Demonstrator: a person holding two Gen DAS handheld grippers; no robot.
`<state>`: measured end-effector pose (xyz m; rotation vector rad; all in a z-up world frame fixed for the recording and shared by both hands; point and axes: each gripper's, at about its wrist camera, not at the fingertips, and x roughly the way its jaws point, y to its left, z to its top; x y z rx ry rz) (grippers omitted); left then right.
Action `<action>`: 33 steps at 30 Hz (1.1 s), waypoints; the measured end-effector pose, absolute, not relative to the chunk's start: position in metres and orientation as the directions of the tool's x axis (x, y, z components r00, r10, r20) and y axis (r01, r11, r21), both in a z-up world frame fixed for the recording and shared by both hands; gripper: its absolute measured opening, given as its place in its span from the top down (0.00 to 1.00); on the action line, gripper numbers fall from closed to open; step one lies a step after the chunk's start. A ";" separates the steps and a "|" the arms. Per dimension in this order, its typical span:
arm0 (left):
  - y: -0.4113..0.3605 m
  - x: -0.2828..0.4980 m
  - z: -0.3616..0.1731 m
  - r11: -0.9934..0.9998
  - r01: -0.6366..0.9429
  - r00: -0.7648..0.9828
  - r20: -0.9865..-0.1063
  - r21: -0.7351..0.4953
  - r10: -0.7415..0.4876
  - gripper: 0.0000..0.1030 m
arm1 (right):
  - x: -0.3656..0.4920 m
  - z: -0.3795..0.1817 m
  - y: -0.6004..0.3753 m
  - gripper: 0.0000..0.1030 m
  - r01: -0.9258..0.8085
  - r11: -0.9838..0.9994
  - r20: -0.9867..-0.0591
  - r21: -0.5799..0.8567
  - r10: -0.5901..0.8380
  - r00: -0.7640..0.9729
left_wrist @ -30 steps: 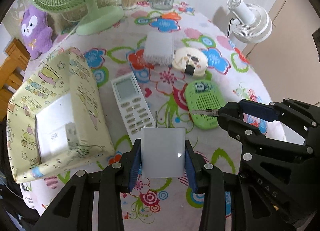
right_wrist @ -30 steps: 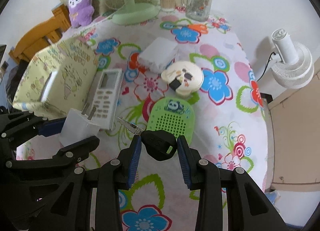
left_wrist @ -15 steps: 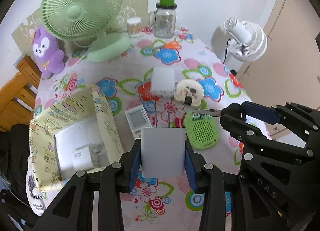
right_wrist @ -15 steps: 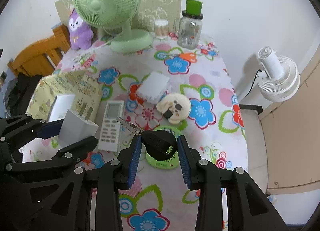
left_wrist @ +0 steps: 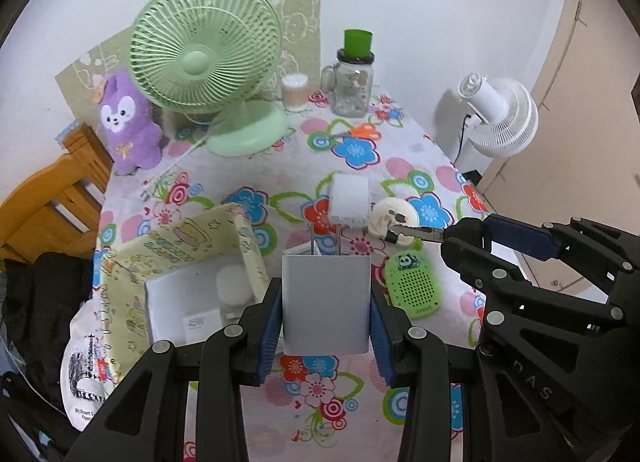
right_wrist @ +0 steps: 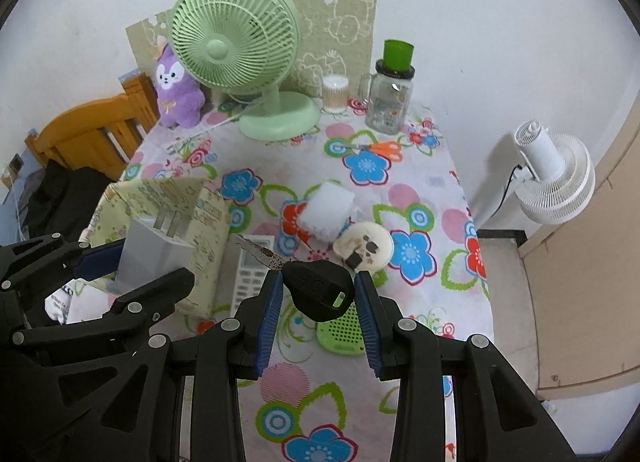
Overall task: Organize rigid objects
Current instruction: 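Carry the charger and the key over the birthday box with both tools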
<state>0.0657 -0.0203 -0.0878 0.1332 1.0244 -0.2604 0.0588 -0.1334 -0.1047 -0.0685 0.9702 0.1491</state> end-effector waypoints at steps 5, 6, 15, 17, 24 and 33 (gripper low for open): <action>-0.004 0.065 -0.082 0.968 0.252 0.514 -0.846 -0.012 -0.145 0.61 | 0.059 -0.098 -0.117 0.62 -0.172 0.985 -0.816 0.005 0.103 0.569; 0.000 0.065 -0.081 0.969 0.247 0.516 -0.845 -0.012 -0.142 0.61 | 0.060 -0.097 -0.113 0.62 -0.174 0.985 -0.815 0.004 0.104 0.570; 0.034 0.067 -0.070 0.976 0.219 0.541 -0.832 0.002 -0.120 0.61 | 0.064 -0.088 -0.079 0.61 -0.195 0.981 -0.799 0.014 0.128 0.587; 0.042 0.068 -0.067 0.978 0.210 0.552 -0.826 0.006 -0.113 0.61 | 0.066 -0.086 -0.068 0.61 -0.202 0.979 -0.796 0.017 0.136 0.590; 0.072 0.072 -0.067 0.983 0.185 0.553 -0.827 0.003 -0.102 0.61 | 0.076 -0.086 -0.036 0.61 -0.226 0.974 -0.798 0.015 0.148 0.584; 0.108 0.087 -0.083 0.986 0.167 0.529 -0.844 -0.002 -0.091 0.61 | 0.093 -0.096 -0.004 0.61 -0.244 0.970 -0.812 0.025 0.162 0.560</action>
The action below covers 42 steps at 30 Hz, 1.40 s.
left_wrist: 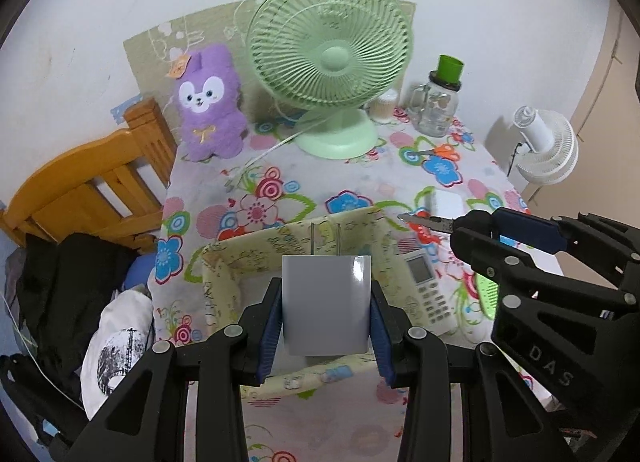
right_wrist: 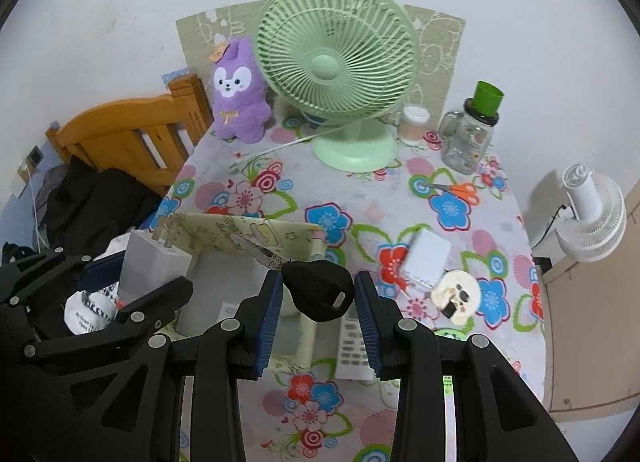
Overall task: Organize rigid objects
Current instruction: 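Carry the charger and the key over the birthday box with both tools, then open both tools to drop the charger and key into the box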
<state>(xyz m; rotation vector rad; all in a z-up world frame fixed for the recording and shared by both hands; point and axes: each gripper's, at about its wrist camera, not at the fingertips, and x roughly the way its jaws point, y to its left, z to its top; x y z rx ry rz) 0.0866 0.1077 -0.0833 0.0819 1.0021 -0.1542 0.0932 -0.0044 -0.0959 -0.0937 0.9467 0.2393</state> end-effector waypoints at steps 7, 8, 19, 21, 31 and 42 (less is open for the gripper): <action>0.123 0.102 -0.103 0.988 0.155 0.493 -0.866 -0.011 -0.087 0.61 | 0.111 -0.113 0.014 0.61 -0.254 0.967 -0.839 0.035 0.166 0.518; 0.124 0.104 -0.106 0.988 0.154 0.487 -0.869 -0.014 -0.088 0.61 | 0.115 -0.116 0.016 0.61 -0.254 0.966 -0.844 0.036 0.166 0.510; 0.131 0.131 -0.140 0.987 0.160 0.415 -0.906 -0.020 -0.086 0.61 | 0.146 -0.145 0.028 0.61 -0.244 0.969 -0.878 0.039 0.150 0.455; 0.131 0.136 -0.147 0.987 0.160 0.402 -0.912 -0.019 -0.083 0.61 | 0.152 -0.149 0.029 0.61 -0.242 0.969 -0.882 0.041 0.149 0.446; 0.135 0.150 -0.179 0.989 0.147 0.333 -0.939 -0.032 -0.080 0.55 | 0.173 -0.174 0.044 0.61 -0.266 0.963 -0.904 0.043 0.150 0.399; 0.136 0.150 -0.180 0.985 0.167 0.324 -0.942 -0.034 -0.087 0.18 | 0.178 -0.185 0.047 0.31 -0.252 0.958 -0.905 0.139 0.226 0.360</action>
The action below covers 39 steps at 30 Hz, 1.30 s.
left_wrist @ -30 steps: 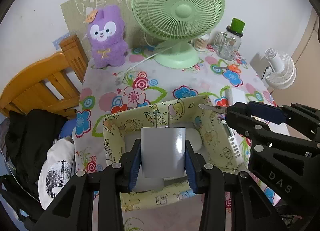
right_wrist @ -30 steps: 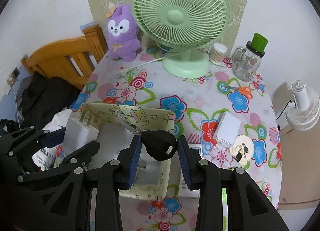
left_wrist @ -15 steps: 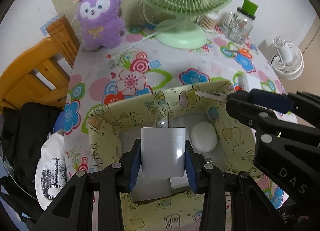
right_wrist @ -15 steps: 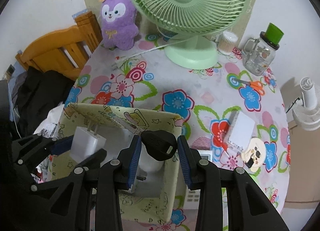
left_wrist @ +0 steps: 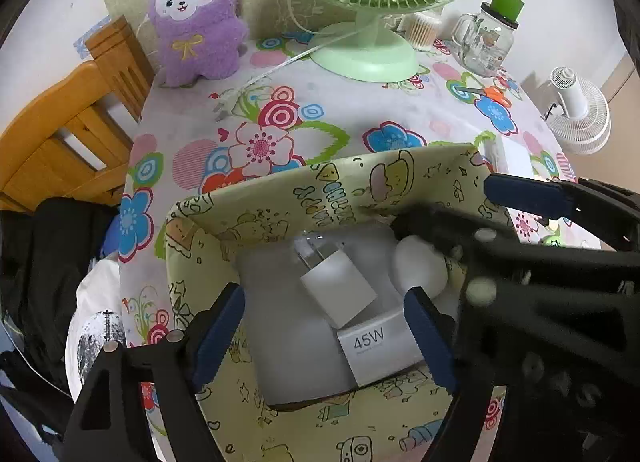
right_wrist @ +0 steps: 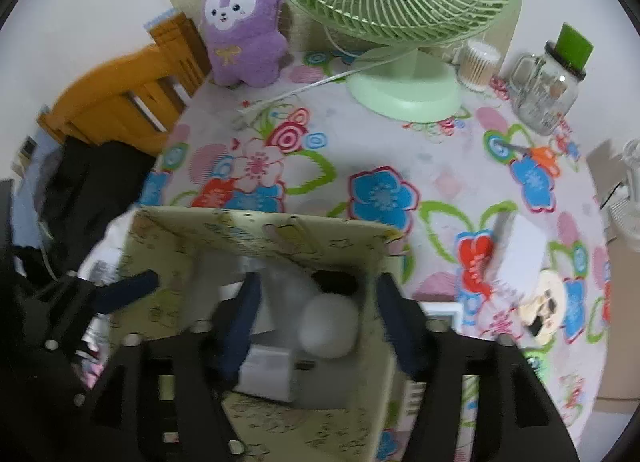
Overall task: Organize rigid objects
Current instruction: 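Open both tools to drop the charger and key into the box, then move both open tools toward the white remote and the round beige coaster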
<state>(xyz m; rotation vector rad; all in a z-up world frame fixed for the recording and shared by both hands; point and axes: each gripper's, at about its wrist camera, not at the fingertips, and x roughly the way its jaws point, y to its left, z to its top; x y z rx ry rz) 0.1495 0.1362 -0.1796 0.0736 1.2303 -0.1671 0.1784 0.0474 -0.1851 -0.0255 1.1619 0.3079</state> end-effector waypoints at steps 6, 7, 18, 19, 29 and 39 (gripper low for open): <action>0.137 0.142 -0.173 0.984 0.176 0.340 -0.937 -0.025 -0.085 0.13 | 0.166 -0.177 0.049 0.25 -0.245 0.964 -0.901 0.101 0.193 0.388; 0.136 0.141 -0.171 0.983 0.180 0.342 -0.936 -0.025 -0.086 0.12 | 0.163 -0.176 0.047 0.25 -0.244 0.965 -0.900 0.101 0.193 0.391; 0.127 0.120 -0.134 0.982 0.187 0.422 -0.902 -0.009 -0.088 0.11 | 0.133 -0.148 0.027 0.24 -0.210 0.969 -0.881 0.127 0.208 0.425; 0.125 0.117 -0.129 0.982 0.188 0.429 -0.899 -0.008 -0.090 0.11 | 0.131 -0.144 0.025 0.24 -0.207 0.970 -0.877 0.128 0.208 0.433; 0.104 0.088 -0.092 0.975 0.219 0.506 -0.858 0.026 -0.091 0.11 | 0.091 -0.100 -0.003 0.15 -0.179 0.978 -0.823 0.108 0.189 0.536; 0.085 0.065 -0.075 0.971 0.240 0.537 -0.834 0.011 -0.123 0.11 | 0.059 -0.079 -0.038 0.11 -0.144 0.985 -0.783 0.097 0.165 0.600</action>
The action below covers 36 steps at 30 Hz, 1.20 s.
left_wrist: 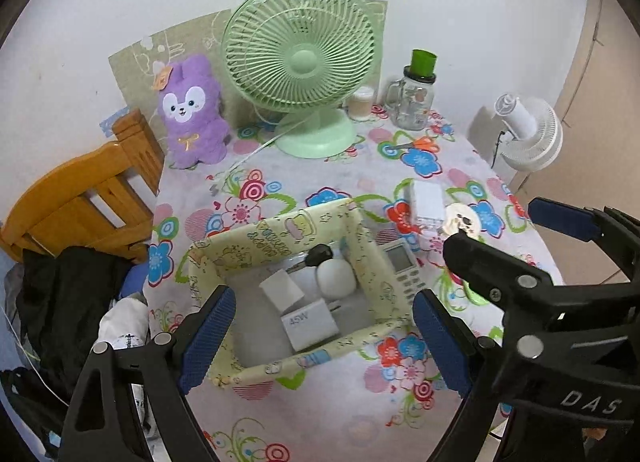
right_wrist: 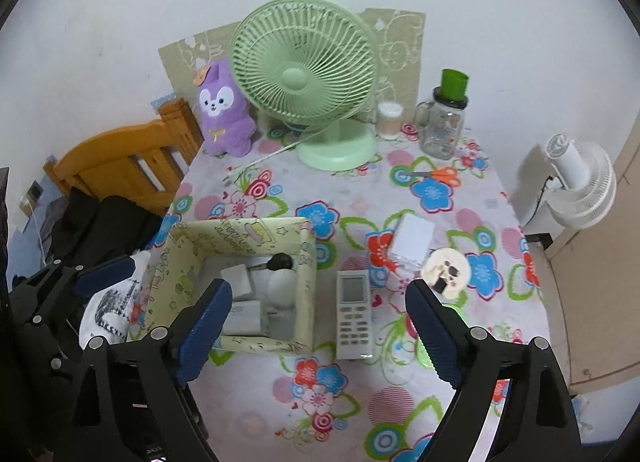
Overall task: Organize rigid objects
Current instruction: 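Move both open tools toward the white remote and the round beige coaster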
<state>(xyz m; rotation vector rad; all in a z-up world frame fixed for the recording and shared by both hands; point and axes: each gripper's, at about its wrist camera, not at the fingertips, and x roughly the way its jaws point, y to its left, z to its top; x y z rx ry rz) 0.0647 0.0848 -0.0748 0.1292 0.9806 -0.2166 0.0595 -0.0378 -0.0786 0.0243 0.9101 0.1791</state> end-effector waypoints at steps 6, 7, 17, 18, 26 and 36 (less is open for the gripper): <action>0.069 0.057 -0.070 0.969 0.248 0.545 -0.828 0.007 -0.133 0.10 | 0.052 -0.074 -0.056 0.11 -0.139 0.985 -0.774 0.101 0.166 0.611; 0.066 0.056 -0.070 0.968 0.251 0.545 -0.828 0.006 -0.136 0.09 | 0.051 -0.074 -0.060 0.11 -0.140 0.985 -0.774 0.102 0.167 0.611; 0.034 0.063 -0.073 0.974 0.228 0.547 -0.826 -0.011 -0.137 0.07 | 0.058 -0.073 -0.095 0.11 -0.179 0.981 -0.768 0.076 0.173 0.617; 0.032 0.064 -0.074 0.974 0.224 0.545 -0.827 -0.015 -0.138 0.07 | 0.059 -0.073 -0.099 0.11 -0.184 0.980 -0.768 0.079 0.178 0.615; 0.003 0.073 -0.083 0.977 0.207 0.546 -0.824 -0.040 -0.150 0.07 | 0.077 -0.083 -0.132 0.11 -0.221 0.969 -0.784 0.112 0.223 0.580; -0.034 0.085 -0.104 0.983 0.178 0.510 -0.849 -0.050 -0.135 0.07 | 0.096 -0.101 -0.171 0.11 -0.237 0.967 -0.788 0.098 0.221 0.575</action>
